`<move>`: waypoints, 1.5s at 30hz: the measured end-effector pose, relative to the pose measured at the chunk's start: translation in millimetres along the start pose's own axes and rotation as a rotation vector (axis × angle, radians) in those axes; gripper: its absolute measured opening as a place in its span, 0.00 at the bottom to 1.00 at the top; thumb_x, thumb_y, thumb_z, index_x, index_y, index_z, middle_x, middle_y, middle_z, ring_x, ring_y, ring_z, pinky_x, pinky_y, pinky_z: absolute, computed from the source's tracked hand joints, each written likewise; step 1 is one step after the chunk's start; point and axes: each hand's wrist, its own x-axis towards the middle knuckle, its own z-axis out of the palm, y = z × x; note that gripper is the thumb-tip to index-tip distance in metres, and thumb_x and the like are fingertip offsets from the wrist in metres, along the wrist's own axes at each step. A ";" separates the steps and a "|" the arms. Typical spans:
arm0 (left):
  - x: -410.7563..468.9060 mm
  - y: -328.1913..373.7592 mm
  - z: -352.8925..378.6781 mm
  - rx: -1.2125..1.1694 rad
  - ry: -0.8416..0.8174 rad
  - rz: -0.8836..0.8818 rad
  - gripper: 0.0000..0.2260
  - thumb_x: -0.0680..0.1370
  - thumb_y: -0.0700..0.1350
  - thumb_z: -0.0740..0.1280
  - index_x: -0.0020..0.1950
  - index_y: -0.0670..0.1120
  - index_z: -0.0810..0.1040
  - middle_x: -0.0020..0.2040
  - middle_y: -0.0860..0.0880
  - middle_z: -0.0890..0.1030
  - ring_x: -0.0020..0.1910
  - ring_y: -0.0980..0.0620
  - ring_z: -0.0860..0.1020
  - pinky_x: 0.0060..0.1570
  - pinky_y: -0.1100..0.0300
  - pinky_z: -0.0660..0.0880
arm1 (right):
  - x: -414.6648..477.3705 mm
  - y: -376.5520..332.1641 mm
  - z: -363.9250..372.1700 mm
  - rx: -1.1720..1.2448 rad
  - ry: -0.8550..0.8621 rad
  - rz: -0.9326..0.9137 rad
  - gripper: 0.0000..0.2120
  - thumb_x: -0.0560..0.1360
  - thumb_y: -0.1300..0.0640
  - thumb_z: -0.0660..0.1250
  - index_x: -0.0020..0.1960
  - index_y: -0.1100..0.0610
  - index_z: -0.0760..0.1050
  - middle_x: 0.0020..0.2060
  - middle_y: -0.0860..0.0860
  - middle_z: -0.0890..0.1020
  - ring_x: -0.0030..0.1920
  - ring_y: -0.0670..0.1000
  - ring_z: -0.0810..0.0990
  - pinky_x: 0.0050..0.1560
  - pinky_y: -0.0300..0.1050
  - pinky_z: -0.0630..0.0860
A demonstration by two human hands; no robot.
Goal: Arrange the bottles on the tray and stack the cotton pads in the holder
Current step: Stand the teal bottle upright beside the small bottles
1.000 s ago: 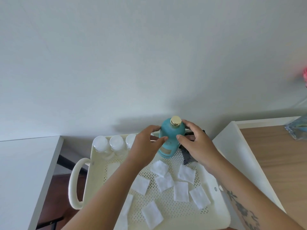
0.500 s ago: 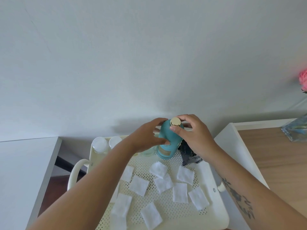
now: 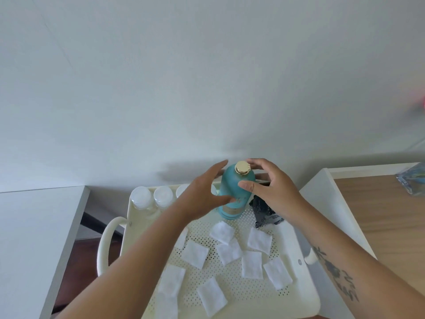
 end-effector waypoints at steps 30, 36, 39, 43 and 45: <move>-54.2 -27.1 -13.8 -0.080 0.376 -0.074 0.13 0.74 0.47 0.74 0.56 0.56 0.78 0.48 0.59 0.83 0.47 0.60 0.81 0.47 0.69 0.78 | -54.1 1.3 27.6 0.144 0.248 -0.101 0.04 0.74 0.57 0.71 0.48 0.51 0.78 0.41 0.45 0.81 0.44 0.44 0.80 0.44 0.33 0.76; -105.6 -68.1 -11.1 0.052 0.440 -0.275 0.05 0.73 0.60 0.67 0.47 0.63 0.78 0.46 0.66 0.81 0.42 0.63 0.80 0.41 0.65 0.77 | -74.9 26.0 76.7 0.024 0.035 -0.017 0.04 0.75 0.54 0.70 0.45 0.46 0.77 0.39 0.43 0.80 0.43 0.44 0.80 0.40 0.30 0.74; -130.5 -89.8 0.9 0.073 0.427 -0.382 0.02 0.74 0.55 0.69 0.45 0.62 0.76 0.44 0.64 0.80 0.40 0.63 0.78 0.39 0.65 0.75 | -75.8 43.3 103.7 -0.113 -0.057 0.032 0.03 0.75 0.53 0.70 0.48 0.48 0.77 0.39 0.43 0.79 0.45 0.43 0.78 0.41 0.31 0.73; -155.4 -111.0 15.8 0.173 0.355 -0.503 0.07 0.76 0.51 0.68 0.51 0.62 0.74 0.47 0.67 0.77 0.39 0.64 0.77 0.36 0.72 0.68 | -75.9 62.7 131.5 -0.476 -0.148 0.021 0.10 0.77 0.50 0.66 0.57 0.50 0.76 0.48 0.44 0.78 0.50 0.47 0.75 0.46 0.41 0.73; -159.7 -118.0 20.1 0.252 0.307 -0.519 0.10 0.78 0.49 0.67 0.58 0.57 0.75 0.53 0.65 0.76 0.39 0.65 0.76 0.35 0.73 0.66 | -76.3 68.6 142.6 -0.713 -0.183 -0.061 0.14 0.77 0.48 0.64 0.61 0.50 0.75 0.52 0.46 0.79 0.53 0.51 0.75 0.50 0.46 0.73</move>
